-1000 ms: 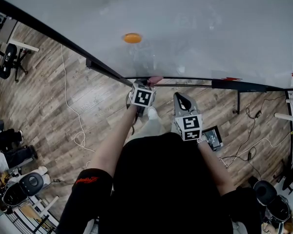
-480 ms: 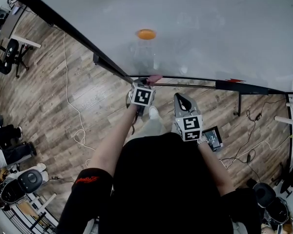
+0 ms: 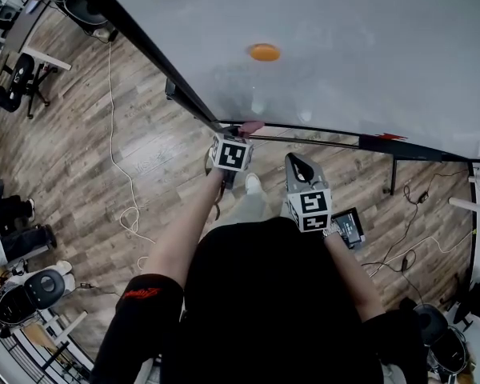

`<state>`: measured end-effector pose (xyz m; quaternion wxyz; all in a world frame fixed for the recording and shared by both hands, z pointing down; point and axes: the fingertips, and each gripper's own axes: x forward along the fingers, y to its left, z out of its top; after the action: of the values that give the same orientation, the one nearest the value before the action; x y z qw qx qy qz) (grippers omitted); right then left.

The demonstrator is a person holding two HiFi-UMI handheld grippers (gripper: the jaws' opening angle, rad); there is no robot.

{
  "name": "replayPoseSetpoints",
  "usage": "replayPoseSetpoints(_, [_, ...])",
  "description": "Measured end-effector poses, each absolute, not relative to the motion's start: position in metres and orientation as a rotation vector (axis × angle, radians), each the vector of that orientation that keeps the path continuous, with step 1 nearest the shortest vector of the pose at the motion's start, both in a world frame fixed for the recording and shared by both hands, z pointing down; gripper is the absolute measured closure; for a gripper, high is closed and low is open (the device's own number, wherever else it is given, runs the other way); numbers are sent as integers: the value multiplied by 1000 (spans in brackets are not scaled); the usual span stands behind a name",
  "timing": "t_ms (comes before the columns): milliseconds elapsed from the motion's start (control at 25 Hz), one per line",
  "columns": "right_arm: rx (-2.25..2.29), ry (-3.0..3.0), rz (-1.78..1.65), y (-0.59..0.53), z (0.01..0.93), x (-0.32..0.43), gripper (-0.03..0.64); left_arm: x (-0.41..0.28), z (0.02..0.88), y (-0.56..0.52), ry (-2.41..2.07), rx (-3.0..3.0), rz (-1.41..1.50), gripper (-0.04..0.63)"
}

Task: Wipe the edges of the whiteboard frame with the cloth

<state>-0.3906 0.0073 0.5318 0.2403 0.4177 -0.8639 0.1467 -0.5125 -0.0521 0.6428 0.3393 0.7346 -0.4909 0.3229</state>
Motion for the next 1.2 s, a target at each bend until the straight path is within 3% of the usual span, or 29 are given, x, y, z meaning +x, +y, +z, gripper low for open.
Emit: replayPoseSetpoints(1200, [1048,-2399,382,4,532,-408,615,-552,645,-44,-1387,1801,801,551])
